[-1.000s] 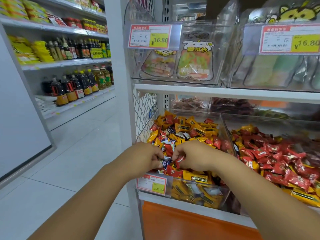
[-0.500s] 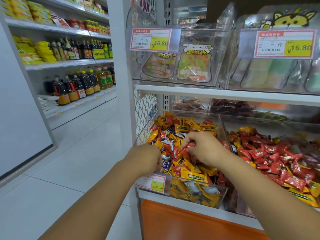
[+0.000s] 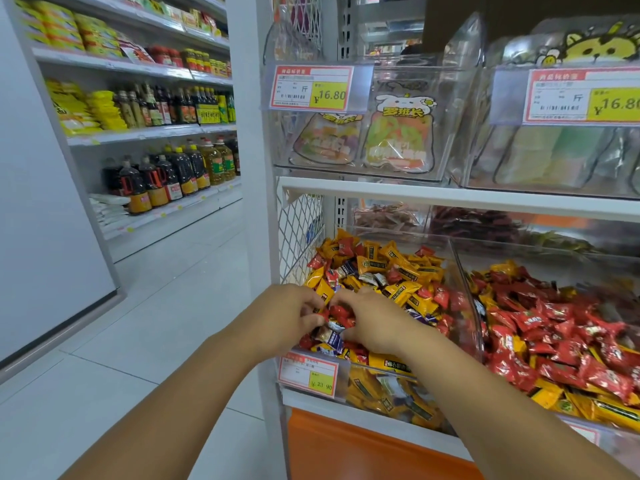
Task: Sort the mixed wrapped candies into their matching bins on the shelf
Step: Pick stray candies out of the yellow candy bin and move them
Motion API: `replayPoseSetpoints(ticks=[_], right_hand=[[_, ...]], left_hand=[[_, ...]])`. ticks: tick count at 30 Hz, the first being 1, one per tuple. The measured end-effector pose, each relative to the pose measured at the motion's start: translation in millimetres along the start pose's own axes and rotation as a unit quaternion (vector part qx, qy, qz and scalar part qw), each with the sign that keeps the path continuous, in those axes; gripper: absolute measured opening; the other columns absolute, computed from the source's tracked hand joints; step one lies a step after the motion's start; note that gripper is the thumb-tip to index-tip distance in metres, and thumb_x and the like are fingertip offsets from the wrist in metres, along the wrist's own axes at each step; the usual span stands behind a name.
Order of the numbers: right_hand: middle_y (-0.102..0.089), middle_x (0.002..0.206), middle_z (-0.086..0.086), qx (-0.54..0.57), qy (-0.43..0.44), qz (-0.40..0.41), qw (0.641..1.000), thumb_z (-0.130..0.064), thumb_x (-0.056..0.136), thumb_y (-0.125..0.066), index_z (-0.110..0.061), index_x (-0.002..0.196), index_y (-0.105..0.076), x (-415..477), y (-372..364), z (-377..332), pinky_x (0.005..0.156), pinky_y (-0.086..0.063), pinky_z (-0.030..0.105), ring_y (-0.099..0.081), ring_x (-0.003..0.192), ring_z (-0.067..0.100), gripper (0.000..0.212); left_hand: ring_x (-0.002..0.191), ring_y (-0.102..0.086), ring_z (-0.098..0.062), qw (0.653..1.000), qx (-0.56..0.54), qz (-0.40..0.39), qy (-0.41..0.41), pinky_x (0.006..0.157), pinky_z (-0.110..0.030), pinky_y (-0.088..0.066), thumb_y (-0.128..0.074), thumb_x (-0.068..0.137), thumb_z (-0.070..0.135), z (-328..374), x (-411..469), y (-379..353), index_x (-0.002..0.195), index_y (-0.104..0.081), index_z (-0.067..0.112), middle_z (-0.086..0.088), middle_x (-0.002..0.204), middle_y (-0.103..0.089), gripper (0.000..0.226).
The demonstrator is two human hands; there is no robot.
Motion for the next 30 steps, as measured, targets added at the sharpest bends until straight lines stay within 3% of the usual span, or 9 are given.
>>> replayPoseSetpoints(ticks=[4, 7, 11, 13, 16, 21, 24, 26, 30], right_hand=[[-0.055, 0.118, 0.004, 0.040, 0.015, 0.024, 0.999, -0.023, 0.087, -0.069, -0.026, 0.122, -0.056, -3.0, 5.2, 1.4, 0.078, -0.038, 0.028, -0.054, 0.106, 0.025, 0.037], [-0.057, 0.121, 0.001, 0.088, 0.001, 0.043, 0.995, -0.021, 0.085, -0.072, -0.023, 0.121, -0.058, -13.3, 22.0, 14.7, 0.081, -0.041, 0.026, -0.054, 0.104, 0.018, 0.038], [-0.054, 0.107, -0.002, 0.108, -0.008, 0.035, 0.993, -0.019, 0.087, -0.070, -0.024, 0.120, -0.057, -28.2, 30.3, 26.3, 0.052, -0.040, 0.015, -0.050, 0.064, 0.009, 0.036], [-0.049, 0.104, -0.008, 0.109, -0.005, 0.036, 0.993, -0.020, 0.088, -0.069, -0.024, 0.121, -0.057, -33.1, 32.2, 26.9, 0.050, -0.036, 0.011, -0.046, 0.062, 0.002, 0.035], [-0.049, 0.097, -0.011, 0.131, -0.006, 0.053, 0.990, -0.019, 0.089, -0.067, -0.027, 0.118, -0.060, -38.5, 43.2, 28.5, 0.053, -0.041, 0.013, -0.053, 0.067, 0.004, 0.031], [-0.060, 0.078, -0.005, 0.141, -0.012, 0.034, 0.989, -0.017, 0.093, -0.062, -0.030, 0.108, -0.068, -51.1, 51.3, 35.7, 0.043, -0.039, 0.016, -0.054, 0.053, 0.007, 0.021], [-0.066, 0.106, 0.003, 0.140, -0.007, 0.058, 0.988, -0.017, 0.093, -0.061, -0.035, 0.102, -0.069, -56.8, 59.2, 37.6, 0.048, -0.044, 0.019, -0.057, 0.058, 0.009, 0.022], [-0.060, 0.125, 0.001, 0.129, -0.002, 0.086, 0.988, -0.016, 0.093, -0.061, -0.035, 0.101, -0.068, -60.8, 68.1, 38.5, 0.051, -0.039, 0.014, -0.050, 0.062, -0.001, 0.021], [-0.056, 0.120, -0.007, 0.152, 0.017, 0.105, 0.983, -0.018, 0.091, -0.065, -0.036, 0.093, -0.061, -66.0, 74.7, 37.4, 0.055, -0.040, 0.015, -0.050, 0.062, -0.001, 0.018]], left_hand=[[0.080, -0.066, -0.019, 0.999, -0.035, -0.011, 0.007, 0.075, -0.038, -0.059, -0.064, 0.091, 0.025, -0.8, 2.1, -1.7, 0.107, -0.070, 0.020, 0.003, 0.089, -0.062, 0.018], [0.078, -0.066, -0.016, 0.997, -0.069, -0.015, 0.012, 0.067, -0.027, -0.060, -0.066, 0.090, 0.022, -0.5, 3.8, -1.3, 0.103, -0.069, 0.020, 0.005, 0.087, -0.059, 0.014], [0.070, -0.069, -0.014, 0.997, -0.075, -0.019, 0.008, 0.066, -0.026, -0.060, -0.068, 0.088, 0.023, 3.8, 6.7, -4.8, 0.097, -0.069, 0.025, 0.009, 0.091, -0.063, 0.009], [0.070, -0.070, -0.013, 0.997, -0.079, -0.025, 0.007, 0.067, -0.028, -0.060, -0.069, 0.087, 0.024, 7.3, 7.1, -9.9, 0.096, -0.069, 0.026, 0.009, 0.091, -0.065, 0.009], [0.070, -0.068, -0.009, 0.996, -0.088, -0.016, -0.008, 0.064, -0.022, -0.058, -0.070, 0.087, 0.023, 16.7, 7.9, -10.2, 0.099, -0.070, 0.024, 0.011, 0.090, -0.065, 0.012], [0.075, -0.066, -0.007, 0.995, -0.099, -0.004, -0.026, 0.060, -0.018, -0.056, -0.071, 0.086, 0.024, 28.0, 12.0, -4.1, 0.101, -0.071, 0.022, 0.006, 0.092, -0.068, 0.016], [0.075, -0.066, -0.006, 0.995, -0.099, 0.000, -0.027, 0.060, -0.017, -0.056, -0.071, 0.086, 0.024, 30.7, 13.6, -3.9, 0.101, -0.071, 0.023, 0.006, 0.092, -0.068, 0.015], [0.077, -0.066, -0.008, 0.995, -0.099, 0.000, -0.026, 0.061, -0.018, -0.056, -0.071, 0.086, 0.024, 32.7, 14.3, -4.3, 0.101, -0.070, 0.024, 0.007, 0.092, -0.066, 0.015], [0.079, -0.067, -0.010, 0.995, -0.102, -0.008, -0.019, 0.063, -0.021, -0.058, -0.072, 0.085, 0.020, 33.0, 14.5, -4.9, 0.106, -0.069, 0.023, 0.005, 0.095, -0.065, 0.021]])
Point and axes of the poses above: each hand's wrist, its own x-axis towards the middle knuckle, its own y-axis out of the back of the hand, z = x × y, the point moved 8 cm from there along x, towards the middle knuckle
